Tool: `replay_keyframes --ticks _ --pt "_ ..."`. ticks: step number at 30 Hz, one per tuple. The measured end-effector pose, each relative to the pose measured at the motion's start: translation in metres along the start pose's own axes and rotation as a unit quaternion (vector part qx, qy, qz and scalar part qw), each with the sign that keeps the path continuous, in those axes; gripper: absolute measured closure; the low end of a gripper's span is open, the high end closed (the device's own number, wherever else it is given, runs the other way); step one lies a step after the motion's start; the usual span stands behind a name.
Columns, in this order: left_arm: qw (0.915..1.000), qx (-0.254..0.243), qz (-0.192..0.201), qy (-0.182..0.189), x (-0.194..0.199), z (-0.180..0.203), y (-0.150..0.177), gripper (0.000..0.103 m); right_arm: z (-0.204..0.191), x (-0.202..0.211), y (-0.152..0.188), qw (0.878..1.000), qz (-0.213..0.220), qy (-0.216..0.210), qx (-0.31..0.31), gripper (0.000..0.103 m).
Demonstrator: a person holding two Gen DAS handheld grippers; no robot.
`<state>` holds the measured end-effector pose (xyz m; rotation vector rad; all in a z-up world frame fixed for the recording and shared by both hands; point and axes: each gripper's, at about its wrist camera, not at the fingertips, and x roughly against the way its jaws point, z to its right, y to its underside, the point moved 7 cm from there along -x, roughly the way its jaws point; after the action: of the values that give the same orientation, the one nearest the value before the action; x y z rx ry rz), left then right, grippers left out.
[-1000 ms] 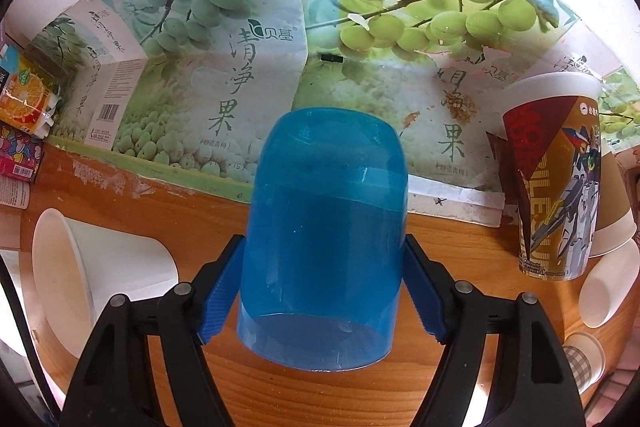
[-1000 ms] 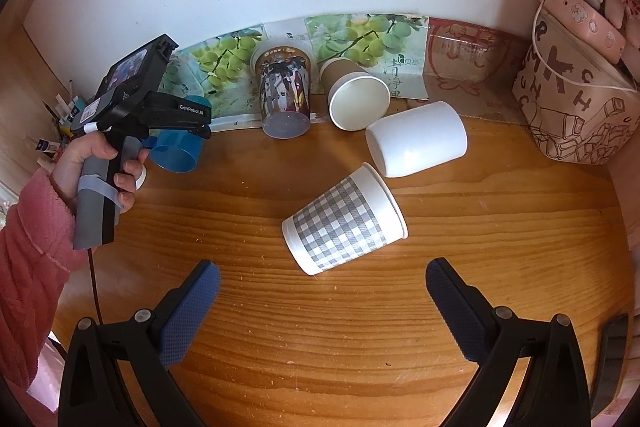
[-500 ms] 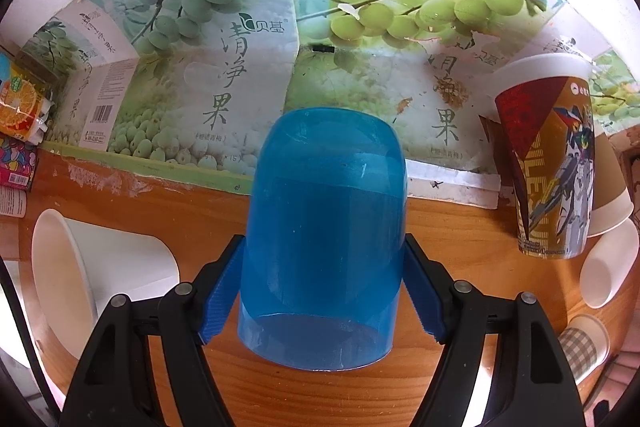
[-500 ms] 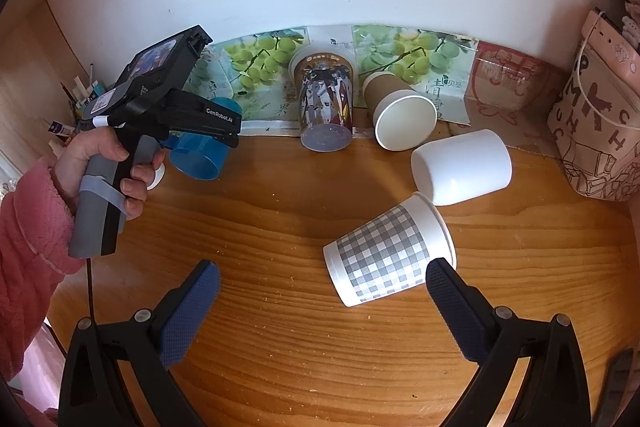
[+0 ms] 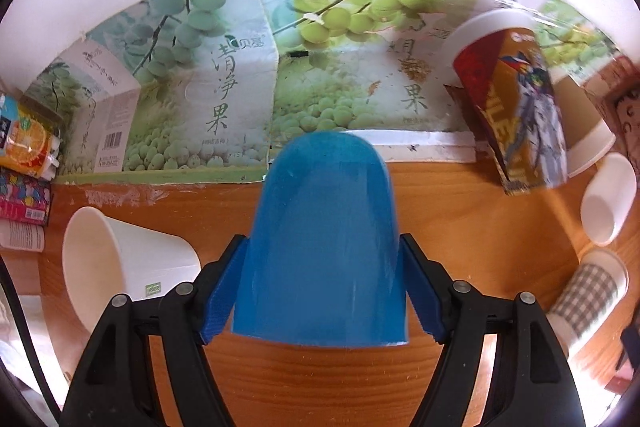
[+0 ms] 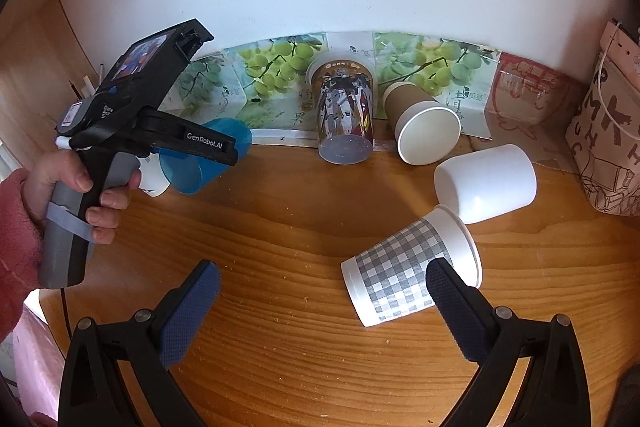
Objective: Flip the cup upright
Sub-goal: 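Lift the blue cup with the left gripper and rotate it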
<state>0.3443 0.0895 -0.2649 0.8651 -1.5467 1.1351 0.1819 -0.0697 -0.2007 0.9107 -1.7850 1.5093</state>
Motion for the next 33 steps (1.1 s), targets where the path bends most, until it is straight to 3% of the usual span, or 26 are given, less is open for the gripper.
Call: replay_keyframes --ticks 12,21,29,33 --pt "0.9909 -0.131 0.032 0.001 0.046 0.027 0.025 0.031 -0.018 0.005 0.016 0.999 0.026 0.003 0.040 0.000" --pt "0.9918 -0.124 0.010 0.027 0.055 0.026 0.034 0.034 -0.027 0.011 0.039 0.999 0.017 0.000 0.033 0.000" --pt "0.9829 -0.179 -0.012 0.043 0.065 0.044 0.062 0.034 -0.033 0.019 0.060 1.000 0.010 0.001 0.027 0.000" --pt "0.9752 -0.209 -0.041 0.059 0.066 0.060 0.081 0.034 -0.036 0.027 0.072 1.000 0.009 0.002 0.023 0.000"
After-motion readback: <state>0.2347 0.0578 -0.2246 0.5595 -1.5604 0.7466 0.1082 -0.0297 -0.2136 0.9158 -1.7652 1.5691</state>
